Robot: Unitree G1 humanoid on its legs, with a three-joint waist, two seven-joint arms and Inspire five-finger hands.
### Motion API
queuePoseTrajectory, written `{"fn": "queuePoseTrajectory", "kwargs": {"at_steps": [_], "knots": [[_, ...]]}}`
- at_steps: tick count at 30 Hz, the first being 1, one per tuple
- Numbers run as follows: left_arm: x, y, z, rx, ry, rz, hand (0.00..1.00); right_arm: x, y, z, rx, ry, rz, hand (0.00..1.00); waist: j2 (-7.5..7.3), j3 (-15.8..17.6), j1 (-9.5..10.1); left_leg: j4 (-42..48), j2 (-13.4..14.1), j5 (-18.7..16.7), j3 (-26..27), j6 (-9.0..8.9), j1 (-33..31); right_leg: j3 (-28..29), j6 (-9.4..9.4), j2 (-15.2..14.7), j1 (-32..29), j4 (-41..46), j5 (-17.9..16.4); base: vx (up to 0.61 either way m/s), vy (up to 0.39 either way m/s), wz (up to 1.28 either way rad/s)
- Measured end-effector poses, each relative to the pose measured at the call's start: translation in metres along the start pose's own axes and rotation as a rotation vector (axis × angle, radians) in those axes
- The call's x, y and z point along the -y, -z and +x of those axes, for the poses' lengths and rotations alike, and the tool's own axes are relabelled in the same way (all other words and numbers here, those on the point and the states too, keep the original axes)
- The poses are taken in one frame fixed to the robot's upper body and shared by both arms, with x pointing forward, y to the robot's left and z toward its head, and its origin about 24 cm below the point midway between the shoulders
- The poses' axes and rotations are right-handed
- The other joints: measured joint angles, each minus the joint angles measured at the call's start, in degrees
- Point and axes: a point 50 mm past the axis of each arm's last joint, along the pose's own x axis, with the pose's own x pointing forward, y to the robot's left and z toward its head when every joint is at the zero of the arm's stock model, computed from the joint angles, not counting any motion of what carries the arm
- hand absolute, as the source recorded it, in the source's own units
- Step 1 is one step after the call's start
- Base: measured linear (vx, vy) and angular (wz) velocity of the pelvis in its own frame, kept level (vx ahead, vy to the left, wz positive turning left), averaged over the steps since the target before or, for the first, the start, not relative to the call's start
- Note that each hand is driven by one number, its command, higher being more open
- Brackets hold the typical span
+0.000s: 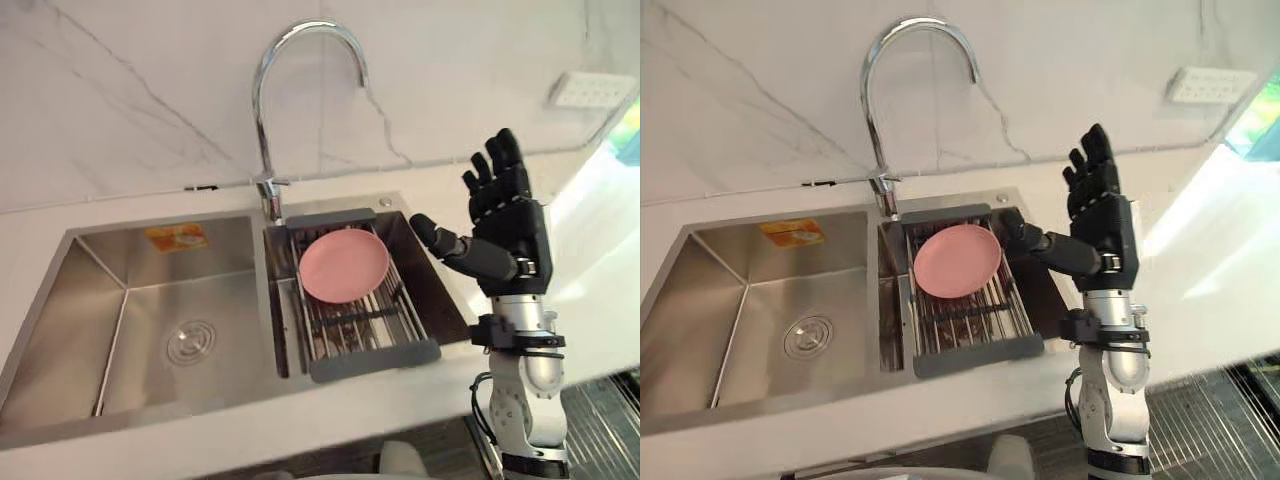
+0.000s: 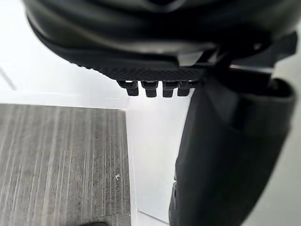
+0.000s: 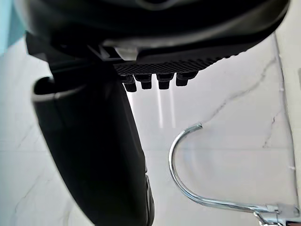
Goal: Walk over to the sink, pick up the cup, carry it to the dishwasher, place the cup inside the dishwasher, then close the dishwasher door
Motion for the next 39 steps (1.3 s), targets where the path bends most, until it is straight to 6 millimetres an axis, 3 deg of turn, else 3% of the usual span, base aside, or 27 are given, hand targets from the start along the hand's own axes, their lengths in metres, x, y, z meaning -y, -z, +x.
{"fn": "queuePoseTrajectory", "kwargs": {"at_steps": [1, 2, 3, 7, 10, 13, 16, 29, 39], "knots": [[-0.004, 0.000, 0.002, -0.001, -0.004, 0.008, 1.00, -0.001, 0.005, -0.003, -0.028, 0.000, -0.030, 1.00, -0.77, -0.5, -0.95, 1.2, 0.0, -1.2, -2.1, -1.80, 0.0, -0.4, -1.94, 0.5, 3.9, -4.3, 5.6, 0.28, -0.199, 1.18], [-0.003, -0.004, 0.004, 0.003, -0.002, 0.002, 1.00, 0.001, 0.004, -0.002, -0.027, 0.004, -0.058, 1.00, -0.64, -0.3, -1.03, 1.3, 0.2, -1.3, -3.0, -1.81, -0.2, -0.5, -1.81, 0.8, 5.3, -6.4, 5.3, 0.24, -0.215, 0.87], [-0.002, -0.011, 0.006, 0.019, -0.003, -0.014, 1.00, 0.000, 0.006, 0.004, -0.037, -0.019, -0.130, 1.00, -0.18, 0.1, 0.32, 1.4, 1.8, -1.4, -3.2, -1.92, -0.5, -0.8, -2.11, 1.8, 7.4, -9.7, 5.7, 0.09, -0.118, 0.29], [-0.001, -0.007, 0.003, 0.008, 0.007, -0.024, 1.00, -0.001, 0.004, 0.007, -0.052, -0.083, -0.287, 1.00, -0.06, -0.4, 2.39, 0.5, 4.0, -1.7, -2.4, -2.43, 1.9, -0.5, -2.40, 4.5, 11.7, -16.8, 7.5, 0.01, -0.124, -0.17], [-0.002, 0.000, 0.001, -0.013, 0.007, -0.025, 1.00, 0.000, -0.002, 0.009, -0.042, -0.127, -0.419, 1.00, 0.29, -1.7, 2.16, -0.4, 5.2, -1.7, -1.0, -3.01, 1.4, 0.4, -3.40, 5.9, 13.1, -22.4, 10.3, -0.06, -0.037, -0.29], [-0.002, 0.001, 0.001, -0.013, 0.006, -0.024, 1.00, -0.001, -0.013, 0.012, -0.023, -0.204, -0.593, 1.00, 0.08, -1.9, 2.07, -1.6, 5.2, -0.4, -0.1, -2.78, 0.7, 1.1, -3.00, 6.0, 13.3, -26.3, 13.2, -0.01, 0.011, -0.14], [-0.002, 0.000, 0.001, -0.006, 0.008, -0.003, 1.00, -0.001, -0.011, 0.013, -0.069, -0.293, -0.735, 1.00, 0.07, -2.0, 2.19, -2.3, 5.0, 0.2, 0.0, -2.76, 0.5, 1.2, -2.72, 6.0, 14.5, -29.9, 15.7, 0.02, 0.006, -0.03], [0.000, -0.003, 0.003, -0.001, 0.029, 0.011, 1.00, -0.007, -0.001, 0.022, -0.205, -0.537, -1.091, 1.00, -0.14, -2.1, 2.51, -3.2, 4.5, 1.0, 0.0, -2.55, 0.5, 1.2, -2.78, 5.9, 16.1, -33.7, 18.0, -0.03, -0.008, 0.00], [-0.002, -0.007, 0.005, 0.010, 0.039, 0.037, 1.00, -0.013, 0.007, 0.023, -0.271, -0.737, -1.188, 1.00, -0.73, -2.5, 2.60, -4.7, 4.6, 2.3, -0.5, -2.69, 0.6, 0.7, -3.11, 5.8, 15.8, -33.8, 18.4, -0.06, -0.029, 0.03]]}}
